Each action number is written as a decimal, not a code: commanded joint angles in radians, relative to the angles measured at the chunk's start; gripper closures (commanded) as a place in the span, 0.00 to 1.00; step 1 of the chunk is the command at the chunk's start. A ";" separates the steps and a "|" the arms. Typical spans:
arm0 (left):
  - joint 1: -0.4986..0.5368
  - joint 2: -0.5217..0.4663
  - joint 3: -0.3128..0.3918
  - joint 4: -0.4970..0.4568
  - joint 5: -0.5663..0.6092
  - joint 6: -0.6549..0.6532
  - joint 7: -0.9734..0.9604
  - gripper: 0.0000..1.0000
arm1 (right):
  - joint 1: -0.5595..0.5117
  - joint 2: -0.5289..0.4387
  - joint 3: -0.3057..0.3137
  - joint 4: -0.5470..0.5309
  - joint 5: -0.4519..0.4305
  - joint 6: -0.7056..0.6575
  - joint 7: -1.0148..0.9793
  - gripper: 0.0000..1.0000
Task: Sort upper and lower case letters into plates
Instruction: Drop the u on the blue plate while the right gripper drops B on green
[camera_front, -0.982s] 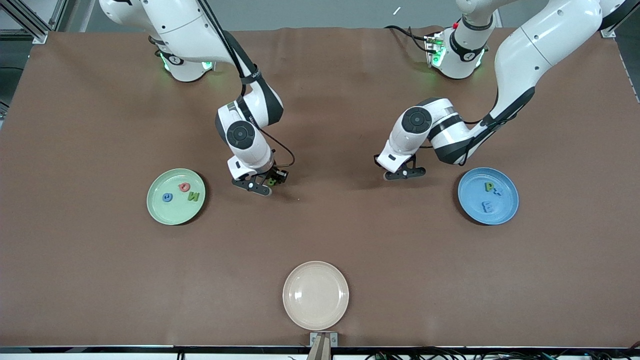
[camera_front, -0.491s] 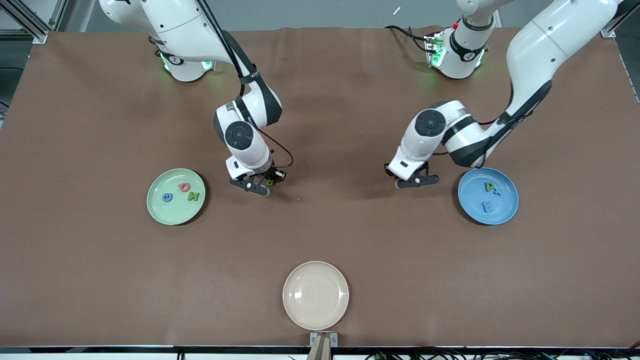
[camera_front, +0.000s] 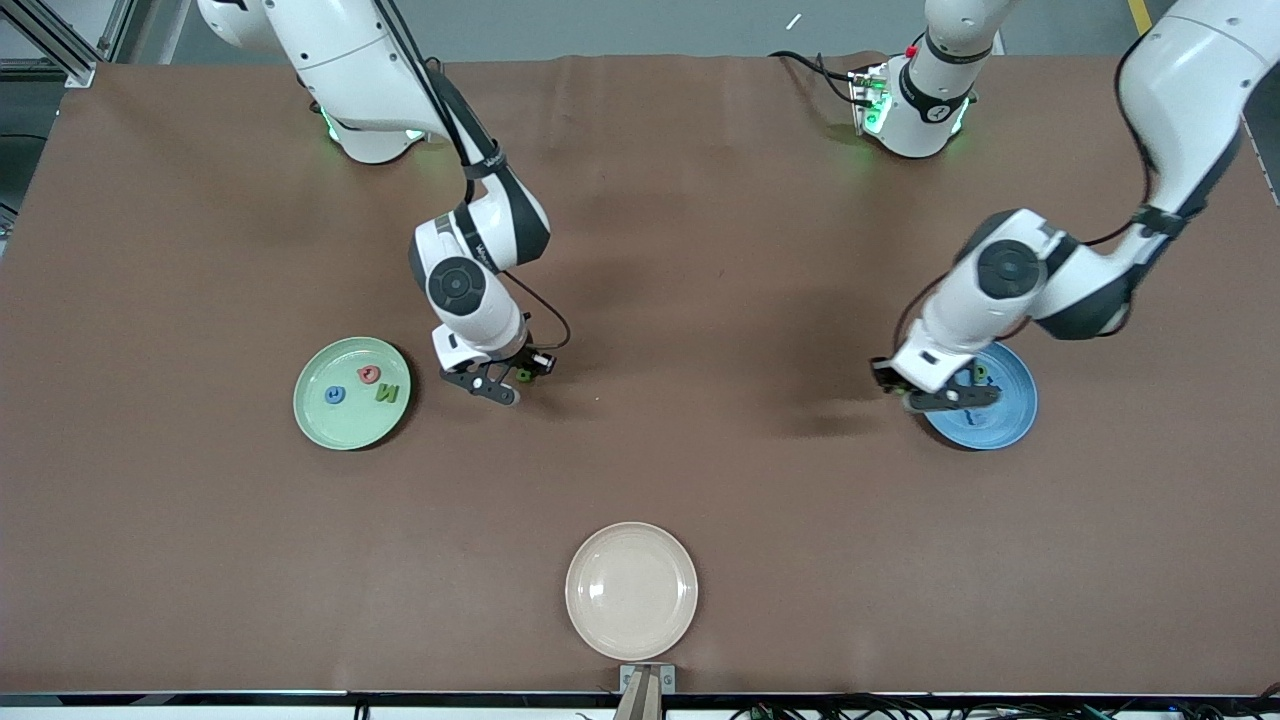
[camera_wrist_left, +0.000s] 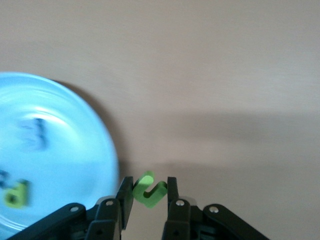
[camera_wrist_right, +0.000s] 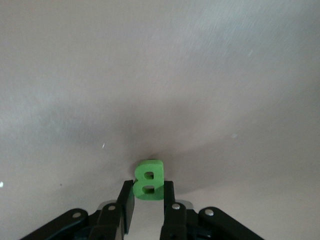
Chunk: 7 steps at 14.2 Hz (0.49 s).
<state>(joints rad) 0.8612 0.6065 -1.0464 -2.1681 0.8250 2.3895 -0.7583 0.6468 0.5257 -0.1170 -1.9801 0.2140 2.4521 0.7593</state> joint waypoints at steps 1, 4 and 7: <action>0.080 0.019 -0.012 -0.002 0.006 -0.007 0.138 0.94 | -0.094 -0.074 0.005 0.001 0.007 -0.103 -0.139 1.00; 0.131 0.039 0.029 -0.002 0.010 -0.006 0.252 0.94 | -0.212 -0.122 0.003 0.006 0.005 -0.220 -0.334 1.00; 0.131 0.070 0.058 -0.007 0.010 -0.006 0.263 0.93 | -0.332 -0.130 0.003 -0.003 0.005 -0.240 -0.538 0.99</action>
<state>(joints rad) 0.9976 0.6542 -0.9938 -2.1718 0.8250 2.3890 -0.5015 0.3862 0.4194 -0.1323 -1.9526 0.2138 2.2169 0.3304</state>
